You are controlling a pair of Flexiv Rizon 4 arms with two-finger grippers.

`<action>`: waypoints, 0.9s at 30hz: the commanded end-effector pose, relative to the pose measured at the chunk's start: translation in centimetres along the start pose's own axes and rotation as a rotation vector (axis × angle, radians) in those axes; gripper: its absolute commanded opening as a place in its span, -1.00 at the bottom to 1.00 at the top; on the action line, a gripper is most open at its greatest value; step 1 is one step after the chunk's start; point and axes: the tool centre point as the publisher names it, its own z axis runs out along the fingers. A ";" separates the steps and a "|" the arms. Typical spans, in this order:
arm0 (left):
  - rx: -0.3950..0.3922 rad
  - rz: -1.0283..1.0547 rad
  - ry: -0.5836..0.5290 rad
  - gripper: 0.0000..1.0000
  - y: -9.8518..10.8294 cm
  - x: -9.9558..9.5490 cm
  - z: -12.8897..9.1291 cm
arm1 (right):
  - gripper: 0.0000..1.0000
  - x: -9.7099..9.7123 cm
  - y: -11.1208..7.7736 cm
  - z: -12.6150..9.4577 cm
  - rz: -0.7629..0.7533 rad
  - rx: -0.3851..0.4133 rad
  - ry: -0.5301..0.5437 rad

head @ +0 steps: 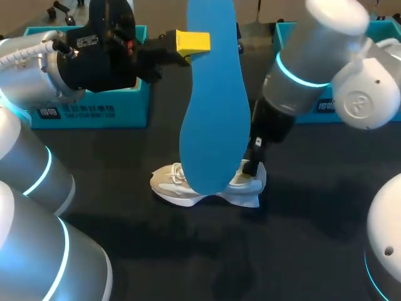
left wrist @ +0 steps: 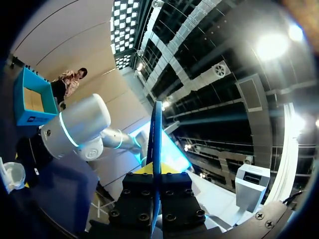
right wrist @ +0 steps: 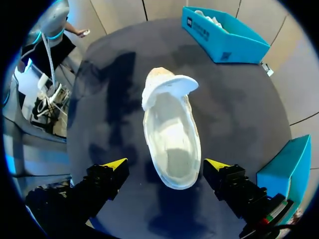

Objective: Take the shoe out of the shoebox, open the shoe tongue, remove and reinsert the insole, then place the shoe into the shoebox

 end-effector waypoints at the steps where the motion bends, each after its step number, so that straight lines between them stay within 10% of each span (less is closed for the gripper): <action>1: 0.014 0.000 -0.003 -1.00 0.3 0.5 0.7 | 1.00 0.3 0.8 0.3 -0.004 0.135 -0.007; 27: 0.014 0.000 -0.003 -1.00 0.3 0.5 0.7 | 1.00 -0.1 0.4 0.7 -0.001 0.131 -0.032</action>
